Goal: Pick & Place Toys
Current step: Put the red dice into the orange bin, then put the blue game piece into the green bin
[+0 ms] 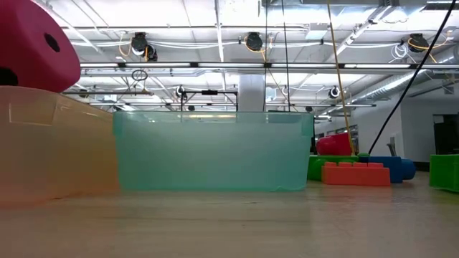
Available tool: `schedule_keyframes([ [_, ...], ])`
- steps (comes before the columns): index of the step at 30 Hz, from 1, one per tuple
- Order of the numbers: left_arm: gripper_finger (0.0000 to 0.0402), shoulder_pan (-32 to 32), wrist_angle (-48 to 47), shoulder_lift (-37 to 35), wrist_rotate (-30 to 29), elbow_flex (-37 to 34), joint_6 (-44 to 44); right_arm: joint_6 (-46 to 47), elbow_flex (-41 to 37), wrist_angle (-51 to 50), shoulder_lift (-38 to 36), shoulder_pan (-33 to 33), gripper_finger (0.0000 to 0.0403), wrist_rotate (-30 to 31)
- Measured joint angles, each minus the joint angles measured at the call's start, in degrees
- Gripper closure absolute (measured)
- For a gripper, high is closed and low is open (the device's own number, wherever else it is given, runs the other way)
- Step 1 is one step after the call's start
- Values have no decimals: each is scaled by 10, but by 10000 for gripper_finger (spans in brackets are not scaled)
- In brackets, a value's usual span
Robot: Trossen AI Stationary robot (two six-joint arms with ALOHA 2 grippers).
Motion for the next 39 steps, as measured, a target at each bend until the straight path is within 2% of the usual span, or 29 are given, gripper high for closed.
schedule_keyframes([
  [3, 375, 3, -3, 0, 1, 0, -26, 0, 0, -1, 0, 0, 280, 0],
  [10, 278, 12, -13, 0, 4, 0, -59, 0, 0, -1, 0, 0, 282, 0],
  [14, 243, 20, -50, 0, 0, 0, -91, 0, 1, -1, 0, 0, 284, 0],
  [20, 226, 29, -45, -2, 0, 0, -77, 0, 1, -2, -1, 0, 283, 0],
  [25, 235, 45, -7, -48, 21, 0, -65, -1, 1, -8, -1, 0, 284, 1],
  [27, 241, 52, 8, -79, 13, 0, -38, -1, 1, -23, -3, 0, 282, 4],
  [29, 248, 60, 31, -112, -30, 0, 6, -2, 1, -41, -5, 1, 281, 26],
  [34, 261, 87, 90, -193, -149, 0, 222, 0, 1, -92, -5, 0, 286, 126],
  [37, 260, 102, 111, -233, -224, 0, 276, 6, 1, -122, -5, 0, 288, 170],
  [39, 258, 117, 106, -248, -233, 0, 321, 20, 1, -144, -5, 0, 288, 193],
])
